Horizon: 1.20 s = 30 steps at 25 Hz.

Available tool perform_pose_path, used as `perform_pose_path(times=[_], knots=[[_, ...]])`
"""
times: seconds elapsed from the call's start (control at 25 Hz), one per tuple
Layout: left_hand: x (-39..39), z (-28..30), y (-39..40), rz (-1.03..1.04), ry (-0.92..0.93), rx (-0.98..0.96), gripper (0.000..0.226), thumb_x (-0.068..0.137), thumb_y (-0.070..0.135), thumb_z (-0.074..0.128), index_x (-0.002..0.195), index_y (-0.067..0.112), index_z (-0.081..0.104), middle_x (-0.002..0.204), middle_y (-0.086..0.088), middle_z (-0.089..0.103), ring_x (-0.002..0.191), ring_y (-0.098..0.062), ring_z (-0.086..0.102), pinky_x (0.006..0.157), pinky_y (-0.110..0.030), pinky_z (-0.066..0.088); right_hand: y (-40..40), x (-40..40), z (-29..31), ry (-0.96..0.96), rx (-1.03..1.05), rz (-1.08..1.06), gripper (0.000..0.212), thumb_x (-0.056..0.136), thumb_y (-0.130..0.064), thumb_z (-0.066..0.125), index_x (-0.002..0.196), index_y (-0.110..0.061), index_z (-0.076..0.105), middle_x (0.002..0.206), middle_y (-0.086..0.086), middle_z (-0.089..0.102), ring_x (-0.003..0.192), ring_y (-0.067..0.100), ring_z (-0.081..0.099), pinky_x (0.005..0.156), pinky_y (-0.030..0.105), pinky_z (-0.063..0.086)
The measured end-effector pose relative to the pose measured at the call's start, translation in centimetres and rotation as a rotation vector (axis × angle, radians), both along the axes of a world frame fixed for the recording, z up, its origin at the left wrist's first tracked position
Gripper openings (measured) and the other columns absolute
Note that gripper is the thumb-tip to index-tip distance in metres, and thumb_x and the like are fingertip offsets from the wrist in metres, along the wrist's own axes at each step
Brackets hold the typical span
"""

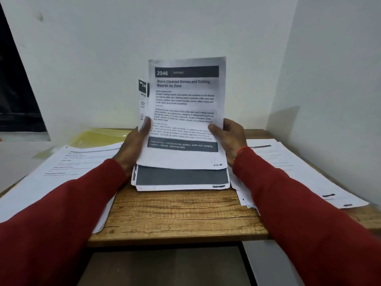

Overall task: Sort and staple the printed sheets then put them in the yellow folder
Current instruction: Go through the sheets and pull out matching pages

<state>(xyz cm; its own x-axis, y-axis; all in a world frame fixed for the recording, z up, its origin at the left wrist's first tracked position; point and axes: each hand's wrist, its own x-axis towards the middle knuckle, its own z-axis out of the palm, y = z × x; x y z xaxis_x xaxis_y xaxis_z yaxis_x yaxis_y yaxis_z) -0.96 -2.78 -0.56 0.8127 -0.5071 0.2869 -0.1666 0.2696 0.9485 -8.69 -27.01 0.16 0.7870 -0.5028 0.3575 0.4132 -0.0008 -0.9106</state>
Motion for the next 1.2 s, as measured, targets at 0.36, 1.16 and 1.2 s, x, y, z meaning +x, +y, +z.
perform_pose_path(times=[0.36,1.16,1.2], knots=[[-2.7,5.1,0.3,0.259,-0.354,0.084,0.035,0.091,0.004,0.065,0.122,0.02,0.059,0.115,0.005,0.071,0.105,-0.014,0.069,0.101,-0.042,0.052,1.6,-3.1,5.3,-0.133,0.011,0.088,0.052,0.086,0.003,0.068,0.135,-0.006,0.05,0.113,0.017,0.07,0.101,0.031,0.07,0.082,0.038,0.058],[-6.0,2.0,3.5,0.188,-0.151,0.65,0.067,0.077,0.028,0.085,0.128,0.008,0.047,0.126,-0.006,0.063,0.111,-0.023,0.064,0.09,-0.03,0.049,1.5,-8.9,3.9,0.384,-0.307,0.124,0.06,0.079,0.017,0.068,0.133,-0.002,0.05,0.102,0.02,0.063,0.082,0.028,0.066,0.06,0.034,0.059],[-6.5,1.0,3.4,0.239,-0.213,0.822,0.074,0.081,0.031,0.081,0.138,0.009,0.038,0.131,-0.006,0.058,0.116,-0.026,0.06,0.09,-0.027,0.045,1.5,-9.3,3.0,0.475,-0.378,0.15,0.057,0.079,0.017,0.068,0.131,0.001,0.051,0.099,0.021,0.062,0.075,0.027,0.065,0.057,0.032,0.058]])
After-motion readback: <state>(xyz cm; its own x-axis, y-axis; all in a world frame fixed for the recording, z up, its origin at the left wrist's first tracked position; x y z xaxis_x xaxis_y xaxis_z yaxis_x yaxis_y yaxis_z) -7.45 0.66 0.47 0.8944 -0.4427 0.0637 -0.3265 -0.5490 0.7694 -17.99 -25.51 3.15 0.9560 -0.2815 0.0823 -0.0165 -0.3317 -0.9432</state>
